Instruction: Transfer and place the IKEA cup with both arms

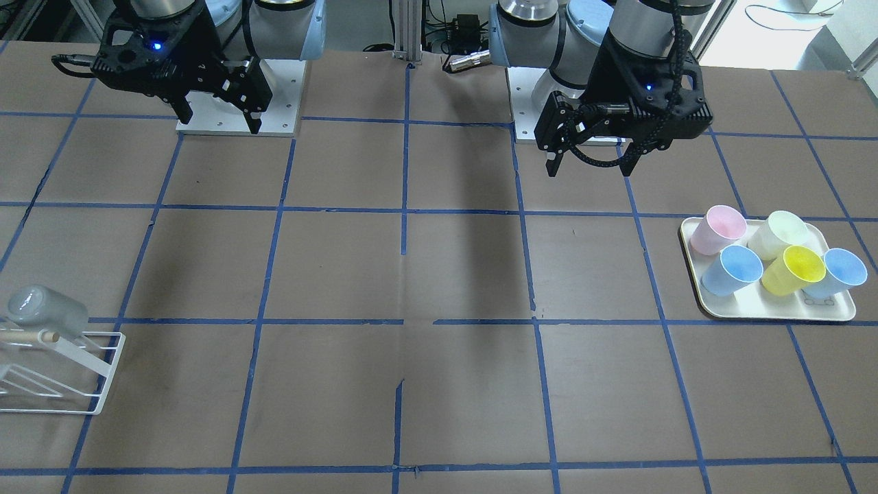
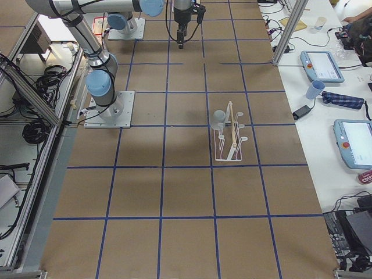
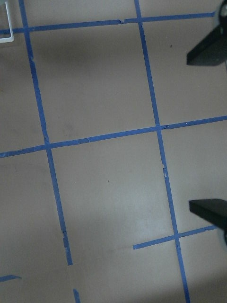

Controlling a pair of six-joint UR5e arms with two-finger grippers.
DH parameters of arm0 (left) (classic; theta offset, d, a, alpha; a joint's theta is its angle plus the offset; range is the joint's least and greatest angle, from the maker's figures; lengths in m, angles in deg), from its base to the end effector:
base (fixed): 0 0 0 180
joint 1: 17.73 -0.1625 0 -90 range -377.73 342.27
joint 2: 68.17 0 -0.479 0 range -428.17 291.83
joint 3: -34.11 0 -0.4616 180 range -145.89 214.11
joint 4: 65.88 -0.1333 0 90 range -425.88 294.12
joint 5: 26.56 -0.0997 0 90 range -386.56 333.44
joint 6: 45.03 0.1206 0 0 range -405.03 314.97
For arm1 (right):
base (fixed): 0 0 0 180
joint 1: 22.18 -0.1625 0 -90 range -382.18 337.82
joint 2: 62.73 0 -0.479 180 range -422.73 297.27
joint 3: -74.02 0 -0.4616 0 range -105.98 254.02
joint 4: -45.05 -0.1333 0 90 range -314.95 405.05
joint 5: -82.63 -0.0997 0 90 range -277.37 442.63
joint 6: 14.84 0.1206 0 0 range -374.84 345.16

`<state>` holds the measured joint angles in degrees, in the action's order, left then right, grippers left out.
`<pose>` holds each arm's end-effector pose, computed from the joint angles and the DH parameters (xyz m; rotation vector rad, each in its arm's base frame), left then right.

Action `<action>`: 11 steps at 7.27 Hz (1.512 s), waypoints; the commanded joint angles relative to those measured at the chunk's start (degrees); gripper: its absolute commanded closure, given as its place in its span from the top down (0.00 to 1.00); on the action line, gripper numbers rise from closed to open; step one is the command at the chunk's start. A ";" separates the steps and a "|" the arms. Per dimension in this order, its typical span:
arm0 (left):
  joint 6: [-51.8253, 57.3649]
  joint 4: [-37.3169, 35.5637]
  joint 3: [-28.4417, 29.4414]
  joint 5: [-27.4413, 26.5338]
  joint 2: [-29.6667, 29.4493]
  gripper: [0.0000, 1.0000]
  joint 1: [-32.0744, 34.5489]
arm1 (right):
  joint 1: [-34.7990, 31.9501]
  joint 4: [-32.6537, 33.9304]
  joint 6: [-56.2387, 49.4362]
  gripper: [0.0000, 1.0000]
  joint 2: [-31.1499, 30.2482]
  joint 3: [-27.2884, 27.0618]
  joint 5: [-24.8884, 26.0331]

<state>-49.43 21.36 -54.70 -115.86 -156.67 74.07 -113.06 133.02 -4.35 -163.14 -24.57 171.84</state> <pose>-0.1523 -0.5547 0.5524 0.0699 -3.1200 0.1473 0.1422 -0.4719 0.5273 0.2621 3.1172 0.0078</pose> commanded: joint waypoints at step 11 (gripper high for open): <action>0.00 0.04 -0.13 -0.09 0.08 1.00 0.13 | 0.26 -2.11 0.93 1.00 -0.76 0.32 0.43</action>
<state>-49.42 21.40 -54.82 -115.89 -156.60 74.20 -112.88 130.92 -3.53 -164.04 -24.12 172.10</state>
